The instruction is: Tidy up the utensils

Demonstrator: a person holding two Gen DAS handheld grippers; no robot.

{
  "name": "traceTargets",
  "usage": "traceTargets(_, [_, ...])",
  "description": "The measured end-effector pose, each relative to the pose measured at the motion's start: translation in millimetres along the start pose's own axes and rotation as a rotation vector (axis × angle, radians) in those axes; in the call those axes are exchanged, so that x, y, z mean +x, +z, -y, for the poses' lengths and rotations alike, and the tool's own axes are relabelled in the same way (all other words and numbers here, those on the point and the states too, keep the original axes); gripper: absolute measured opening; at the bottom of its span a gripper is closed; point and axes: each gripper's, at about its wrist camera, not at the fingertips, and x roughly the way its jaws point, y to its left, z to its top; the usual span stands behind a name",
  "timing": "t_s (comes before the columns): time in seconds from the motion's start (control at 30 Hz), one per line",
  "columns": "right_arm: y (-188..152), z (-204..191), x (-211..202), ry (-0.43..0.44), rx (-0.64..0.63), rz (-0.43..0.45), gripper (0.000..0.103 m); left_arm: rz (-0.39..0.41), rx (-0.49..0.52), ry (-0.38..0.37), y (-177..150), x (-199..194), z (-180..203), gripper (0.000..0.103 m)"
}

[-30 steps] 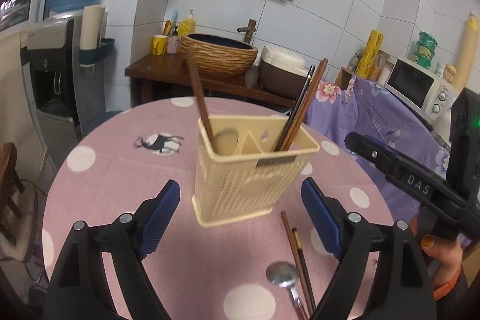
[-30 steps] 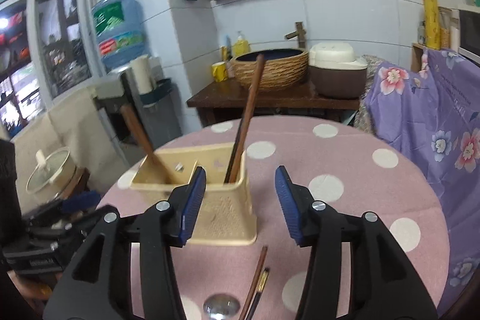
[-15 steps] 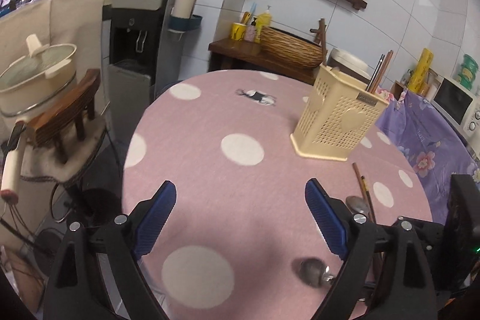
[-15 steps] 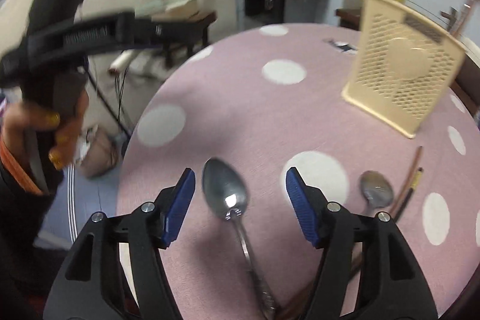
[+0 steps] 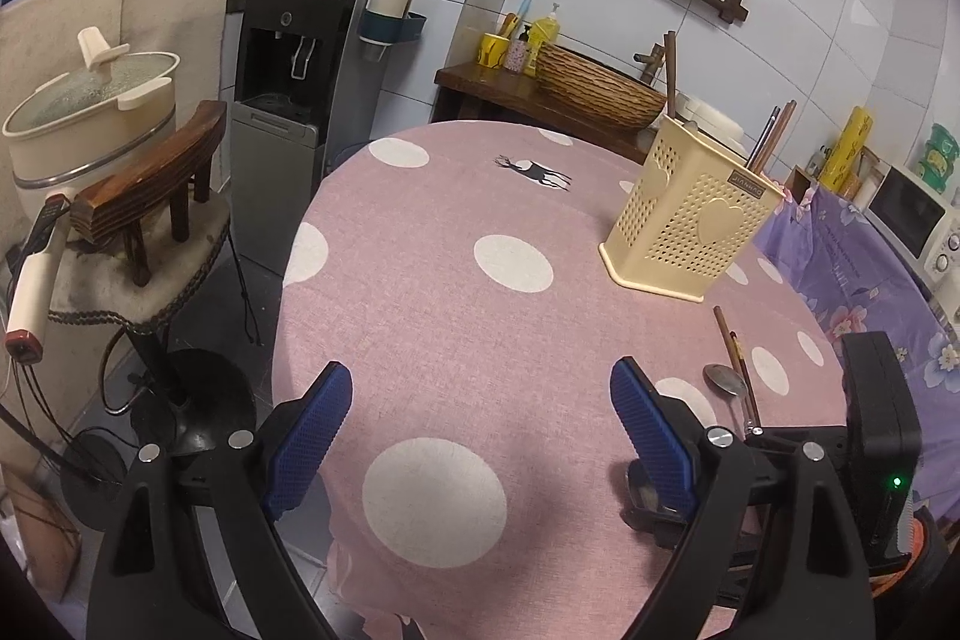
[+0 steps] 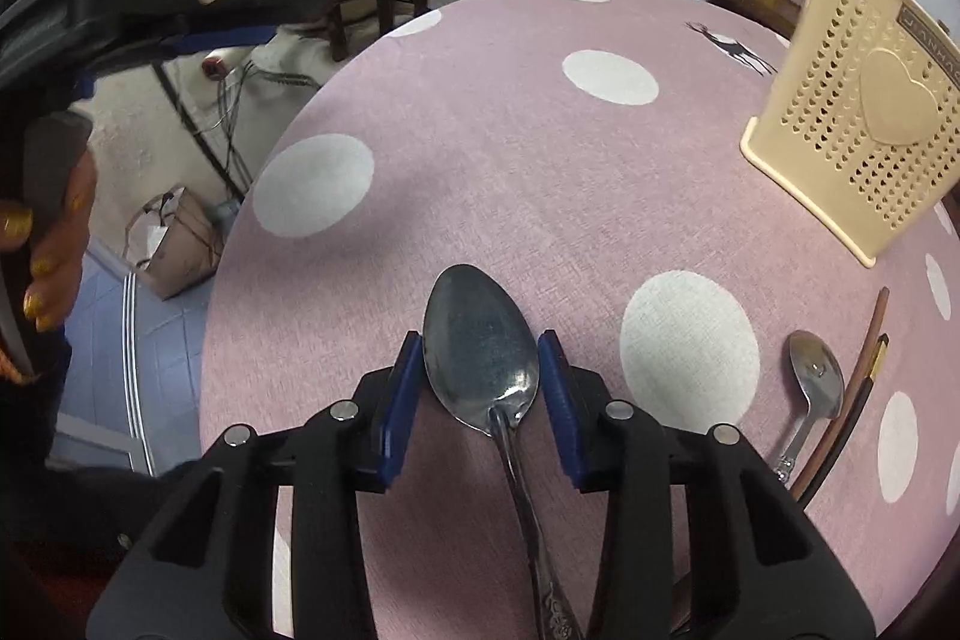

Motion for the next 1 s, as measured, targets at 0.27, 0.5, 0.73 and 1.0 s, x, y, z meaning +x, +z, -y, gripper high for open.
traceTargets(0.27, [27, 53, 6, -0.112, 0.439, 0.030, 0.040, 0.000, -0.007, -0.014, -4, 0, 3, 0.088])
traceTargets(0.5, [33, 79, 15, -0.148, 0.589, 0.041, 0.044, -0.022, -0.003, -0.013, -8, 7, 5, 0.088])
traceTargets(0.73, [24, 83, -3, -0.123, 0.572, 0.106, 0.055, -0.042, 0.003, -0.017, -11, 14, 10, 0.088])
traceTargets(1.0, [-18, 123, -52, -0.405, 0.610, 0.167, 0.055, -0.084, 0.030, -0.036, -16, 26, 27, 0.088])
